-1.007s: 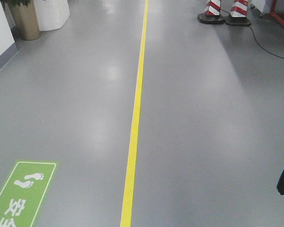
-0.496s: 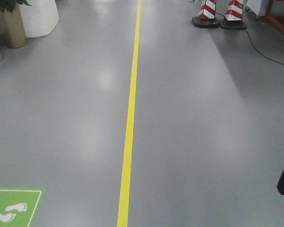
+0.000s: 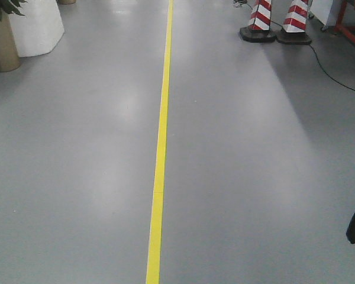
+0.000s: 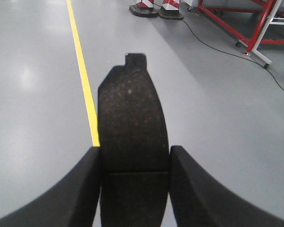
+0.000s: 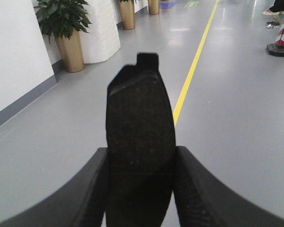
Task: Move and align brake pads A on conveyor
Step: 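Drive along the yellow floor line holding both brake pads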
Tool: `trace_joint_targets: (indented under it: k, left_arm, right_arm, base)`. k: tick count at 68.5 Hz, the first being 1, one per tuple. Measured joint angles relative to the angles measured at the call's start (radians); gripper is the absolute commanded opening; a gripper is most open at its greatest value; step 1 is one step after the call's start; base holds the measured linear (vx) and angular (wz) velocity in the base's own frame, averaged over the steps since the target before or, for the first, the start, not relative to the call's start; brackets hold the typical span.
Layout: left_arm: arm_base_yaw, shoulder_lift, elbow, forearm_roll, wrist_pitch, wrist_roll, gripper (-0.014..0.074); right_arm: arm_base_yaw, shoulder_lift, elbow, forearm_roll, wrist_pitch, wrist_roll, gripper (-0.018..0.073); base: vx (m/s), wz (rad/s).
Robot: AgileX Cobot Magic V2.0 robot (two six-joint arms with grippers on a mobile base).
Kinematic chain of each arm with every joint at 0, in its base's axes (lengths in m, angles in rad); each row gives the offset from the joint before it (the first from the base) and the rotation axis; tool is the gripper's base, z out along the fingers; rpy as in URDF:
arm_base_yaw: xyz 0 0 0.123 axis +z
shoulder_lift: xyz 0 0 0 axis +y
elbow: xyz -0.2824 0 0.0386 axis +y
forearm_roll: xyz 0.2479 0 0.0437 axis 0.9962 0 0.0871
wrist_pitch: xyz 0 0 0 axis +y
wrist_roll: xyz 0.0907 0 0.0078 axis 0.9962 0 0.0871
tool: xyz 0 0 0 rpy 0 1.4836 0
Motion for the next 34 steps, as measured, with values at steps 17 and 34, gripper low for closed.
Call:
trace_joint_targets:
  k: [17,34]
  left_arm:
    - [0.0,0.0,0.0,0.0,0.0,0.0,-0.0007]
    - [0.0,0.0,0.0,0.0,0.0,0.0,-0.0007]
  right_arm:
    - [0.0,0.0,0.0,0.0,0.0,0.0,-0.0004]
    - [0.0,0.0,0.0,0.0,0.0,0.0,-0.0004]
  base:
    - [0.59,0.03]
    - [0.6,0.06]
